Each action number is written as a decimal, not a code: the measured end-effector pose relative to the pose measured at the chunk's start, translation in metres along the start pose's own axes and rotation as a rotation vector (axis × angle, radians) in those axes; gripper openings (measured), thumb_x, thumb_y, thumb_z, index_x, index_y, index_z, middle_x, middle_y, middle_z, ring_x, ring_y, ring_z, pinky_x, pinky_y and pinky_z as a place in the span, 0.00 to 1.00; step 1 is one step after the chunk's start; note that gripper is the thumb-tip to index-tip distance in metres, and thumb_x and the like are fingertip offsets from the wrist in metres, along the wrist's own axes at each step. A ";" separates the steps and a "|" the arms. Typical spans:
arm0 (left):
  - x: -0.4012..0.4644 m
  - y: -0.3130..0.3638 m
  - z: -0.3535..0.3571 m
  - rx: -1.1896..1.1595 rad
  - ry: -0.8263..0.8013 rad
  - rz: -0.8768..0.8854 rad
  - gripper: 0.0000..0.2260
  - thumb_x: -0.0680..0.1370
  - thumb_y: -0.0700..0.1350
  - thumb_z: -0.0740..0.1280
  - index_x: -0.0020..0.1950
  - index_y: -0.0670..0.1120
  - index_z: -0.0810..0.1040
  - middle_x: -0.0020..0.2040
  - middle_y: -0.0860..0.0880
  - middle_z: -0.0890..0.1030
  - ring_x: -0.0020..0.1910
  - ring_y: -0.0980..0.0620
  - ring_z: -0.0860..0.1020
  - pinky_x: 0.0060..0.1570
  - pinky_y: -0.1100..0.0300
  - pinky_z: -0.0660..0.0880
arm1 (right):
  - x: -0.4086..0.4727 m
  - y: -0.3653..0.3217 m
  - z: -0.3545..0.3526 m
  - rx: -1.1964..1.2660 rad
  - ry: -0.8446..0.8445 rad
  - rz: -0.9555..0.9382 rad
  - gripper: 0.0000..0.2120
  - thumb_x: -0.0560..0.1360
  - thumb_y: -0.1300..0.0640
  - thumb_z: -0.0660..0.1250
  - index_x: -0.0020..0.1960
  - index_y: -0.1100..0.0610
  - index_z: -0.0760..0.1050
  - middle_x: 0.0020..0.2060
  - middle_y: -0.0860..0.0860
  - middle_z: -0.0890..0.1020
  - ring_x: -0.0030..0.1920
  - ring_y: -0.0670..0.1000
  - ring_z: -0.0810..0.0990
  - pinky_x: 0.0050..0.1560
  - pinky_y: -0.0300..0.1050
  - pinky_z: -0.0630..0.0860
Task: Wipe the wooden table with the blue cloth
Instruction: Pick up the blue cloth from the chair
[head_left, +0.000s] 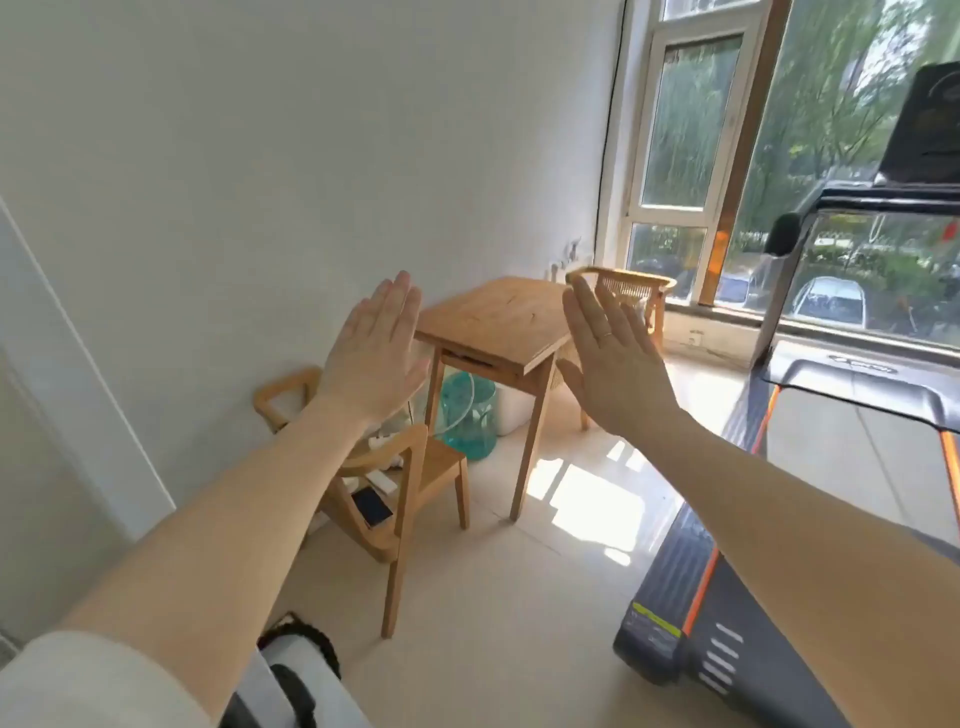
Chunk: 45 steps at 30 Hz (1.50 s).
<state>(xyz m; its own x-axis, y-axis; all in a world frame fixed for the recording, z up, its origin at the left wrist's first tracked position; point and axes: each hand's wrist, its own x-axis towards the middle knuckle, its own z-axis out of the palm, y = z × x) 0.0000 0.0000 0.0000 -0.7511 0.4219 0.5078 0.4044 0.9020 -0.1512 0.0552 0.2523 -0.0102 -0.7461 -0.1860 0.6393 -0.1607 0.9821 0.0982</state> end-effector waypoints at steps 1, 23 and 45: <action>-0.008 0.005 0.016 0.028 -0.055 -0.033 0.31 0.81 0.53 0.52 0.76 0.41 0.40 0.77 0.44 0.40 0.76 0.47 0.41 0.73 0.54 0.41 | -0.010 0.001 0.012 -0.001 -0.089 0.000 0.32 0.78 0.51 0.59 0.75 0.59 0.47 0.75 0.56 0.50 0.75 0.58 0.50 0.73 0.55 0.47; -0.015 -0.074 0.274 -0.166 -0.574 -0.330 0.34 0.79 0.55 0.59 0.77 0.42 0.45 0.77 0.44 0.52 0.76 0.46 0.53 0.72 0.51 0.56 | 0.039 -0.020 0.285 0.234 -0.789 -0.237 0.34 0.79 0.50 0.58 0.75 0.50 0.40 0.76 0.50 0.42 0.75 0.53 0.49 0.73 0.51 0.52; 0.101 -0.292 0.467 -0.419 -0.609 -1.315 0.24 0.81 0.45 0.58 0.75 0.42 0.57 0.75 0.41 0.59 0.73 0.43 0.60 0.68 0.53 0.59 | 0.338 -0.231 0.605 0.829 -1.401 -0.402 0.17 0.80 0.58 0.54 0.67 0.61 0.66 0.62 0.59 0.74 0.60 0.59 0.73 0.56 0.47 0.69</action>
<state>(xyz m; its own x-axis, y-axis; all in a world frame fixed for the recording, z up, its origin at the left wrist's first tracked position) -0.4375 -0.1780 -0.3002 -0.7392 -0.5753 -0.3500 -0.6729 0.6103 0.4180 -0.5510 -0.0551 -0.2786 -0.4632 -0.7337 -0.4971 -0.4048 0.6741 -0.6178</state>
